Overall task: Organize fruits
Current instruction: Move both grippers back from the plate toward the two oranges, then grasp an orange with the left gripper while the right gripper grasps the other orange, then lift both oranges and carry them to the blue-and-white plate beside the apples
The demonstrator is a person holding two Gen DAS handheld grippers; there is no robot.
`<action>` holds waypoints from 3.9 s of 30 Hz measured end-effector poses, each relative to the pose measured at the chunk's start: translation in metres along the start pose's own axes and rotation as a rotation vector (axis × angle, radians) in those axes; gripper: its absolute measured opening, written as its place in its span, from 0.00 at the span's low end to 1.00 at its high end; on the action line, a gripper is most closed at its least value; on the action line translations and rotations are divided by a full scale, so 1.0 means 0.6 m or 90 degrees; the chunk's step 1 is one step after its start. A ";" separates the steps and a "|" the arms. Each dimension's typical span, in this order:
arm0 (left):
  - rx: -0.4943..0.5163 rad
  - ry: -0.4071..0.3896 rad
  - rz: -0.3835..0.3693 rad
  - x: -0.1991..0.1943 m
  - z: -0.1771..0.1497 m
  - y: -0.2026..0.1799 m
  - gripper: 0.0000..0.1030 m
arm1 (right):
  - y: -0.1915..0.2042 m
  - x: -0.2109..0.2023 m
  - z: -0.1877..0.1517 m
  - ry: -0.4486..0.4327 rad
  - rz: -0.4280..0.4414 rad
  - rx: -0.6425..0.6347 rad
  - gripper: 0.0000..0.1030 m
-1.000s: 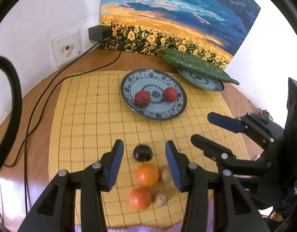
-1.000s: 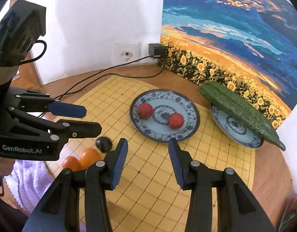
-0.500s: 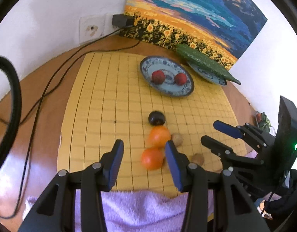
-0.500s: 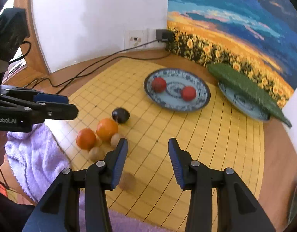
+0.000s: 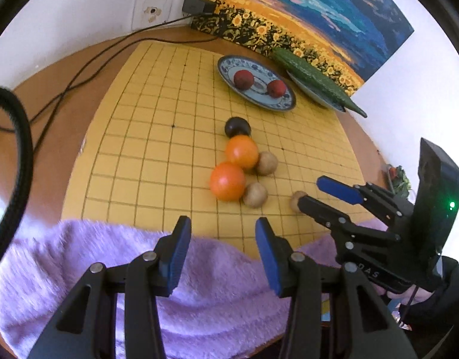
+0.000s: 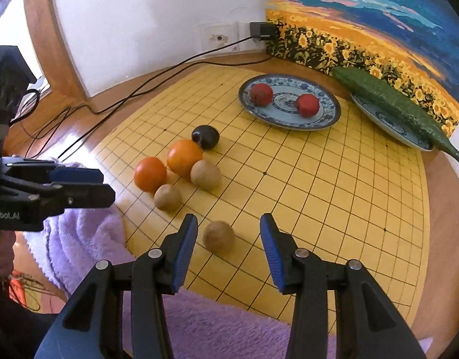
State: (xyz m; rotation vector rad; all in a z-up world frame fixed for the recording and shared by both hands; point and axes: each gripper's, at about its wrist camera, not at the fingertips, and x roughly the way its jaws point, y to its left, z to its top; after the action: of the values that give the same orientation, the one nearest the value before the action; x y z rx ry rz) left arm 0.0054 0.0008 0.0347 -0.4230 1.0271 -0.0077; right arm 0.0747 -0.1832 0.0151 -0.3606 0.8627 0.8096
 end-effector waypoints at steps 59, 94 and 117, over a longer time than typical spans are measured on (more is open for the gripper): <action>-0.109 0.012 -0.092 0.050 0.022 0.041 0.31 | 0.063 0.130 0.120 0.120 0.210 -0.007 0.32; 0.135 -0.172 0.083 -0.142 0.034 -0.063 0.31 | -0.037 -0.171 0.070 -0.114 0.036 0.081 0.32; 0.149 -0.225 0.025 -0.125 0.093 -0.124 0.31 | -0.066 -0.213 0.091 -0.179 0.003 0.083 0.32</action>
State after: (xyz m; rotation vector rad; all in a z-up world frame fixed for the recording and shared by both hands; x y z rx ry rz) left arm 0.0266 -0.0337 0.1471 -0.1810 0.6753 -0.0174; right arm 0.0846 -0.2390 0.1483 -0.1256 0.6491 0.7819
